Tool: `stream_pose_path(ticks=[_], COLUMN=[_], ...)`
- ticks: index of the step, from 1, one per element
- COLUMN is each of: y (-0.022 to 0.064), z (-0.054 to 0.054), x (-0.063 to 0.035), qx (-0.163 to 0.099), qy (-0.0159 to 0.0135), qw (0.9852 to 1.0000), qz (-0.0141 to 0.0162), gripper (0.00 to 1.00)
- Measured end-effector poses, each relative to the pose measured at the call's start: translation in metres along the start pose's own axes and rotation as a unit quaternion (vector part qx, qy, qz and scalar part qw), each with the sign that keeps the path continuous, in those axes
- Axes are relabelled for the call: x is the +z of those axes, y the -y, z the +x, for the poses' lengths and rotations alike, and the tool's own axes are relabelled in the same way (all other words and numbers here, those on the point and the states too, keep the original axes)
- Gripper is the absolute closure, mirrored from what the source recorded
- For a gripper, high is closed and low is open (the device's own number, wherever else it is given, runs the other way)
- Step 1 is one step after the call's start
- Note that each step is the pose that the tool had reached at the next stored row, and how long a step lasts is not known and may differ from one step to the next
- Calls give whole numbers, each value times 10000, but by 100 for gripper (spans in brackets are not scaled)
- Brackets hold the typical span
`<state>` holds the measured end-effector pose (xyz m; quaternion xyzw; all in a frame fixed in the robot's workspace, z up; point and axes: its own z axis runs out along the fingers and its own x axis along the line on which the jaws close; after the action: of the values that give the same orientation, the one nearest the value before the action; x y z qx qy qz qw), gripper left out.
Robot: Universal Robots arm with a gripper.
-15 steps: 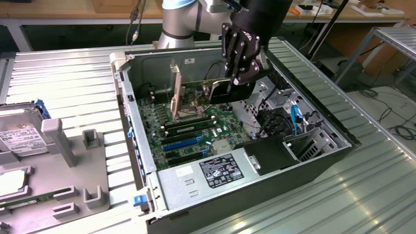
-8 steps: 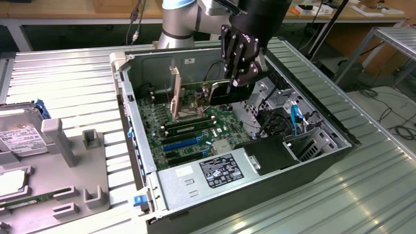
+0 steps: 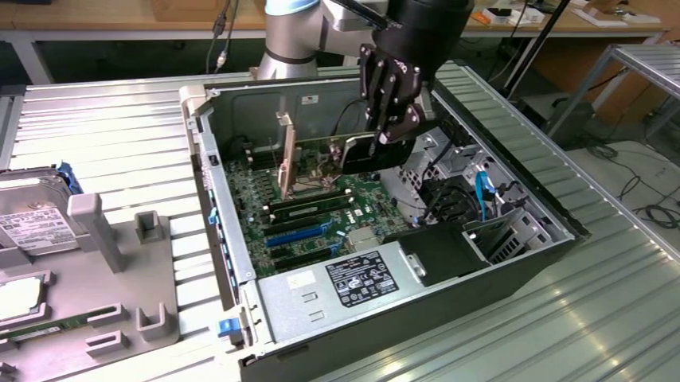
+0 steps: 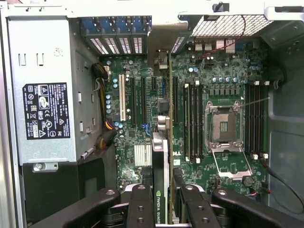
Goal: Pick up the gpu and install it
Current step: 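Insert the gpu into the slot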
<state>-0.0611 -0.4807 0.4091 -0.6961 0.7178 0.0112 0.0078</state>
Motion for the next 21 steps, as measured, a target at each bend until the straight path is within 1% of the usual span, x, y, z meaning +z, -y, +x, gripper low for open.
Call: stream_pose_path(ticks=[7, 9, 18, 21], y=[-9, -15, -31, -50], z=[1, 2, 3, 4], x=[28, 43, 85, 100], qx=[-1, -1, -1, -2], qy=[0, 1, 2, 2], qw=[10000, 10000, 10000, 10000], qz=[18, 28, 56, 68], gripper=[73, 73, 73, 73])
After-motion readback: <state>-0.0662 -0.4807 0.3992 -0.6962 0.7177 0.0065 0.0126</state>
